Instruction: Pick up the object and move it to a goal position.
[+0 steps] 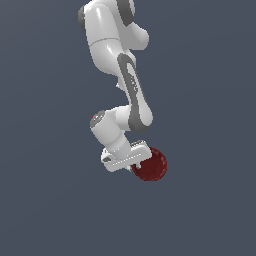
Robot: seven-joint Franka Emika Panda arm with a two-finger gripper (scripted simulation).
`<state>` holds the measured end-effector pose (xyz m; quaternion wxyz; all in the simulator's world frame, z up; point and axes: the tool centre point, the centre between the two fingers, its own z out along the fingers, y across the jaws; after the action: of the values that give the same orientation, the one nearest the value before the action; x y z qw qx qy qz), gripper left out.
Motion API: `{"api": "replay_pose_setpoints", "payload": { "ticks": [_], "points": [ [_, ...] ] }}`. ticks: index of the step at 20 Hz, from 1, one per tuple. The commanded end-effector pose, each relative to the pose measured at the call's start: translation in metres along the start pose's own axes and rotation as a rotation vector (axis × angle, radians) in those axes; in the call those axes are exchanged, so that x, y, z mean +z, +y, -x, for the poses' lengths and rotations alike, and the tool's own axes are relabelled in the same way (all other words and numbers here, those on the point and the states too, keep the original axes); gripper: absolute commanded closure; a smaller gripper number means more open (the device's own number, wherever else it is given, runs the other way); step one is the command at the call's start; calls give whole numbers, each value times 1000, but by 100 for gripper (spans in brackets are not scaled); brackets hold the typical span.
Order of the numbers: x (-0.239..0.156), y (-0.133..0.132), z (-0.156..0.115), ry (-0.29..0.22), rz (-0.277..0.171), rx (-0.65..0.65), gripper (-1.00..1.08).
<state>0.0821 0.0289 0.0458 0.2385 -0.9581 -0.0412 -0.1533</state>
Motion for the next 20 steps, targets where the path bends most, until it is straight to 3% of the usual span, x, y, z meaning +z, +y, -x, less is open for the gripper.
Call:
{"api": "replay_pose_setpoints", "payload": {
  "ticks": [1,11,20],
  "points": [
    [1,1,1,0,0,2,108],
    [-6,3,4,0,0,0,108],
    [-41,19,27,-1,1,-1,108]
  ]
}}
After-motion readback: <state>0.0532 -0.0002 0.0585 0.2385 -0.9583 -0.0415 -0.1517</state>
